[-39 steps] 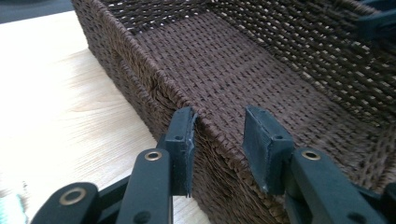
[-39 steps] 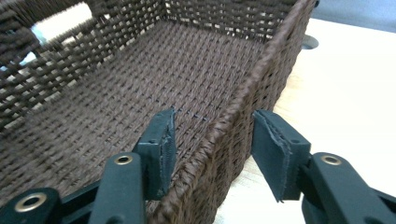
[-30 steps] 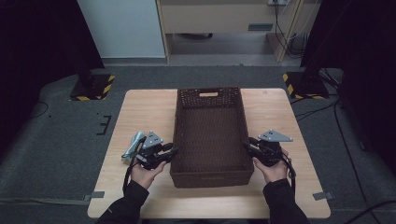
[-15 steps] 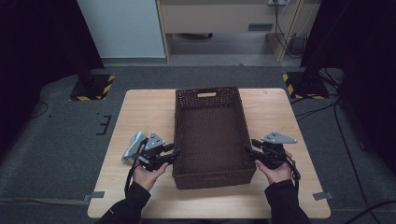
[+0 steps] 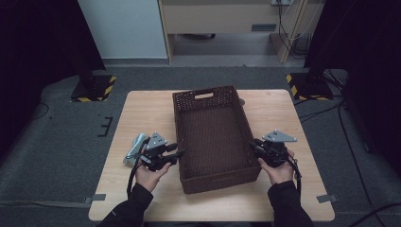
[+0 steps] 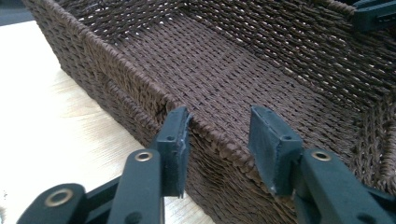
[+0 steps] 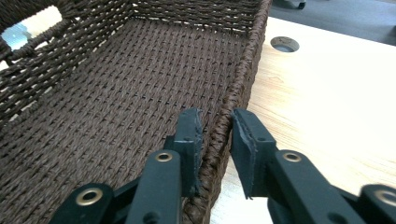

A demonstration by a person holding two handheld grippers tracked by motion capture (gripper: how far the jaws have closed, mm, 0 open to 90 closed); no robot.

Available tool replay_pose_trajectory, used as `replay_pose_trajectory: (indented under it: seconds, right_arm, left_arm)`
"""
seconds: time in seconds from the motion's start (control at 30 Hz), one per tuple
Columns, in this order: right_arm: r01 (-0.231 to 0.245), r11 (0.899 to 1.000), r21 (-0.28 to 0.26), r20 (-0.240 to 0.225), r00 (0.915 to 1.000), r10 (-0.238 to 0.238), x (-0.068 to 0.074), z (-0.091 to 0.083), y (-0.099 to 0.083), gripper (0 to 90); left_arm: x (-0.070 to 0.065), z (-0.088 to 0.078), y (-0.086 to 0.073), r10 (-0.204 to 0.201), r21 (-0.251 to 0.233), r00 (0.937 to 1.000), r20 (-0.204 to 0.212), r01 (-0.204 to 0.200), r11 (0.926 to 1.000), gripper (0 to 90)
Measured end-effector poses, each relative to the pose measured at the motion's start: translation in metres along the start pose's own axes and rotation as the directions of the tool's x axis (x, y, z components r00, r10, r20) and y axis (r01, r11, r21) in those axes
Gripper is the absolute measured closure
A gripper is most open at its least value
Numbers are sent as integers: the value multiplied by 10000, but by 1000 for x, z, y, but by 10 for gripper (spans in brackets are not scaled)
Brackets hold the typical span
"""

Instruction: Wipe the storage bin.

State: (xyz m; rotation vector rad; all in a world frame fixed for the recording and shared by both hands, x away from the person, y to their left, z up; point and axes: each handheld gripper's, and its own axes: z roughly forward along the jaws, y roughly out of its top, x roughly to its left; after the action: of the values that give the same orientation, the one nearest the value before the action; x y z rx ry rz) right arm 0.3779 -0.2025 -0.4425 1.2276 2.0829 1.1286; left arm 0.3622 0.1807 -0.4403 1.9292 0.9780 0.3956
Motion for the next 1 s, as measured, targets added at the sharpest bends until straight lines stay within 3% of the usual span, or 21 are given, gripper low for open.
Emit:
replay_pose_trajectory:
  seconds: [0.13, 0.27, 0.4, 0.53, 0.63, 0.73, 0.83, 1.0]
  right_arm:
    - [-78, 9999, -142, -15, 10000, 78, -1, -10, -3, 670]
    - [-165, 9998, -106, -100, 9998, 164, 2, -16, -7, 772]
    - [-3, 10000, -76, 263, 9997, 5, 4, -12, -4, 790]
    - [-193, 9996, -201, 311, 9993, 199, -4, -3, -1, 800]
    - [-212, 9997, -154, 321, 9992, 217, -5, -1, -1, 756]
    - [-93, 9999, -105, 410, 9991, 98, -2, -6, -4, 721]
    - [93, 10000, -36, 501, 9987, -91, -1, -10, -7, 743]
    - [-172, 9999, 4, 488, 9987, 172, -1, -7, -5, 782]
  left_arm:
    - [-5, -1, -1, 115, 57, 9999, -112, -114, 9999, 576]
    - [-8, -2, -1, 220, 82, 9997, -117, -219, 9997, 566]
    - [-3, -3, 3, 245, 48, 9997, -66, -244, 9997, 561]
    - [-1, -2, 6, 364, 73, 9993, 41, -364, 9993, 511]
    - [0, 2, 10, 574, 175, 9981, -217, -570, 9982, 519]
    - [6, 10, 14, 284, 157, 9994, -220, -281, 9995, 517]
    - [9, 18, 15, 343, 223, 9983, -479, -333, 9992, 506]
    - [14, 19, 15, 199, 126, 9992, -337, -195, 9997, 488]
